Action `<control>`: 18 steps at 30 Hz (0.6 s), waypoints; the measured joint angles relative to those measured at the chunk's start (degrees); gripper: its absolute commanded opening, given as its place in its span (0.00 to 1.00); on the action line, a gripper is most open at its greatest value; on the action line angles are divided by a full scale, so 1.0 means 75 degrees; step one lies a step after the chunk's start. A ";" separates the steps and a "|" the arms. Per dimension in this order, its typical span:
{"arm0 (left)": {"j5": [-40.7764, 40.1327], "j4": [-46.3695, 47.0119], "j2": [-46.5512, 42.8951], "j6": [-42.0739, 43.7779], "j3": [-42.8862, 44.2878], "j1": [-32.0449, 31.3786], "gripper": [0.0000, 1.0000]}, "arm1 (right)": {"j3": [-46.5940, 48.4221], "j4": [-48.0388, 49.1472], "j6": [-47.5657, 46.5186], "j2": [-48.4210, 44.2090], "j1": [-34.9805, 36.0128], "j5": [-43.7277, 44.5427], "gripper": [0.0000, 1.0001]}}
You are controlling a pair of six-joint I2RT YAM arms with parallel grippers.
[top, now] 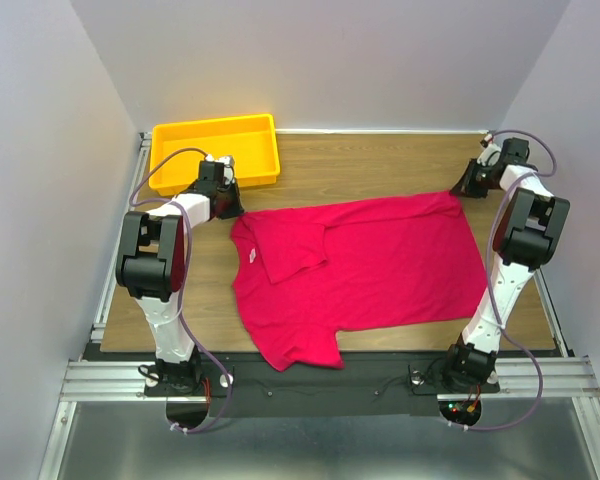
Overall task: Fold and stack the t-shirts
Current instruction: Fold the tshirt
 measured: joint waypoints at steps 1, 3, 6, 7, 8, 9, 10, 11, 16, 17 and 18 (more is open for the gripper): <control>-0.0003 -0.0003 0.0000 0.0000 0.0000 0.0000 0.00 | 0.0073 -0.0038 0.0000 0.0017 0.0000 -0.0003 0.01; -0.0009 -0.0012 0.0000 0.0000 0.0006 0.0006 0.00 | 0.0204 -0.0073 0.0000 0.0020 0.0000 -0.0003 0.01; -0.0038 -0.0026 0.0000 0.0000 0.0009 0.0038 0.00 | 0.0539 -0.0105 0.0003 0.0023 0.0009 0.0017 0.01; -0.0052 -0.0026 0.0000 0.0000 0.0009 0.0052 0.00 | 0.0644 -0.0105 0.0003 0.0026 0.0015 0.0029 0.01; -0.0064 -0.0026 0.0000 0.0000 0.0015 0.0079 0.00 | 0.0761 -0.0117 0.0012 0.0029 0.0017 0.0055 0.01; -0.0067 -0.0026 0.0000 0.0000 0.0023 0.0093 0.00 | 0.0836 -0.0114 0.0020 0.0032 0.0026 0.0073 0.00; -0.0079 -0.0020 0.0000 0.0000 0.0026 0.0114 0.00 | 0.0921 -0.0111 0.0023 0.0038 0.0038 0.0093 0.01; -0.0087 -0.0020 0.0000 0.0000 0.0026 0.0125 0.00 | 0.0962 -0.0111 0.0023 0.0047 0.0050 0.0111 0.01; -0.0090 -0.0023 0.0000 0.0000 0.0032 0.0154 0.00 | 0.1008 -0.0122 0.0009 0.0131 0.0096 0.0219 0.09; -0.0090 -0.0029 0.0003 0.0000 0.0041 0.0154 0.00 | 0.1008 -0.0128 0.0003 0.0166 0.0096 0.0227 0.13; -0.0090 -0.0029 0.0003 0.0000 0.0050 0.0154 0.00 | 0.1008 -0.0128 -0.0012 0.0192 0.0096 0.0233 0.22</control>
